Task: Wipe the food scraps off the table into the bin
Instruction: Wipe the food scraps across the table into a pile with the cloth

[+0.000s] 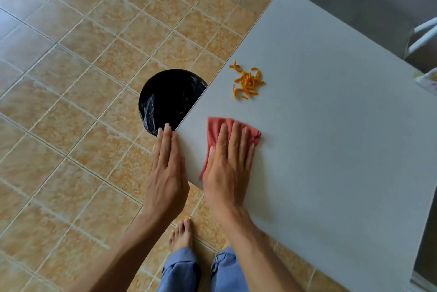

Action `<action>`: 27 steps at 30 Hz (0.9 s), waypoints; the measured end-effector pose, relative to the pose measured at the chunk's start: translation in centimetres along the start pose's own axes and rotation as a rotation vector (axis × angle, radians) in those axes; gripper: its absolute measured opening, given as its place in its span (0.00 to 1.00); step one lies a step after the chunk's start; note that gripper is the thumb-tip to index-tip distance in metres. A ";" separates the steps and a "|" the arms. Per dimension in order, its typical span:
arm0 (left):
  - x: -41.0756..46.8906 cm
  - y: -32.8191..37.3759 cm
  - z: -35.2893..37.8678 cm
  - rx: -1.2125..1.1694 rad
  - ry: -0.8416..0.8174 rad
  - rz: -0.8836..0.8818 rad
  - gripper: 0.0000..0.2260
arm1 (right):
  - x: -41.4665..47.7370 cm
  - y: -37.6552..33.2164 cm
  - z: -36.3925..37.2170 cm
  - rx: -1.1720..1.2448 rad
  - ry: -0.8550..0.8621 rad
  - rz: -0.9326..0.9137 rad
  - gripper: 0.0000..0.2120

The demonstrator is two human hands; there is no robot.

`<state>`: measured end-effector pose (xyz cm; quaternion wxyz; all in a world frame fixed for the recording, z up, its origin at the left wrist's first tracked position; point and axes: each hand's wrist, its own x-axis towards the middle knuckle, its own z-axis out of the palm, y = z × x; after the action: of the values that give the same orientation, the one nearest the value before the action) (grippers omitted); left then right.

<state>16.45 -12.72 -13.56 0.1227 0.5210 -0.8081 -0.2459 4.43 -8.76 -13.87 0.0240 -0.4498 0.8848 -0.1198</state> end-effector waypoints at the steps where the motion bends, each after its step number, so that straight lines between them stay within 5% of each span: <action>1: -0.1 -0.2 -0.2 -0.016 0.006 -0.051 0.25 | -2.3 -0.2 -0.3 0.019 -0.022 -0.041 0.25; 4: 0.1 -0.8 -0.6 -0.050 -0.014 -0.141 0.26 | -6.0 -0.7 -0.8 0.073 -0.120 -0.263 0.27; 9: 0.6 -1.5 -1.0 -0.093 -0.049 -0.139 0.24 | 0.0 -1.3 0.3 0.139 -0.176 -0.435 0.24; 14: 0.3 -1.9 -1.4 -0.053 -0.071 -0.133 0.23 | 6.0 -3.0 1.0 0.113 -0.132 -0.206 0.27; 22: 0.8 -0.6 -1.4 0.069 -0.045 -0.158 0.23 | -1.1 0.8 -0.7 0.014 -0.104 -0.098 0.27; 27: 3.0 2.3 -0.9 0.069 0.003 -0.066 0.26 | 3.8 0.3 -0.1 0.020 -0.041 -0.007 0.26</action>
<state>13.82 -14.90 -11.76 0.0975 0.5515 -0.7984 -0.2209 1.89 -11.63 -13.61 0.0459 -0.4549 0.8813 -0.1194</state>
